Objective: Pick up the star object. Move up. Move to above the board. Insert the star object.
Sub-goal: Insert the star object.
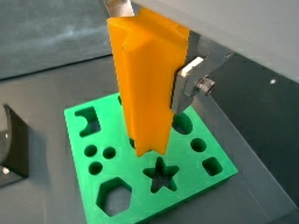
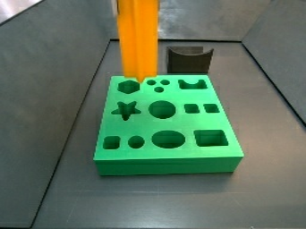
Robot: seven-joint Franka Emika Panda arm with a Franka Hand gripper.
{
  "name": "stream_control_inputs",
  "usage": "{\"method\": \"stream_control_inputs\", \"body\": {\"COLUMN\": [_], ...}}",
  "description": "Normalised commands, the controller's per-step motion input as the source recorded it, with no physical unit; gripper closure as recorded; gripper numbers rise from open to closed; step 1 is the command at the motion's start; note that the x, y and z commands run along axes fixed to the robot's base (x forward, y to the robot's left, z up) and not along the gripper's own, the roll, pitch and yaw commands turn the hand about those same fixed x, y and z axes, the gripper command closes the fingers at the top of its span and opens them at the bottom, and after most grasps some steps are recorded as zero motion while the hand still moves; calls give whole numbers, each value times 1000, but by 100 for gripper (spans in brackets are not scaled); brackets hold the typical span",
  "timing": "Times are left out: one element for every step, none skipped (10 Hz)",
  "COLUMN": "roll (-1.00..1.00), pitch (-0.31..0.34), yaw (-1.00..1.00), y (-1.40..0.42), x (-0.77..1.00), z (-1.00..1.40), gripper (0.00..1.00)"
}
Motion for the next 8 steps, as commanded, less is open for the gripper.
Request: {"method": "stream_control_inputs", "body": {"roll": [26, 96, 177, 249, 216, 124, 40, 51], "pitch": [-60, -26, -4, 0, 0, 6, 0, 0], "yaw": [217, 237, 266, 283, 254, 131, 51, 49], "y": [-14, 0, 0, -63, -137, -143, -151, -97], "x": [0, 0, 0, 0, 26, 140, 83, 37], "z": [-574, -543, -471, -371, -249, -137, 0, -166], "gripper": [100, 100, 100, 100, 100, 100, 100, 100]}}
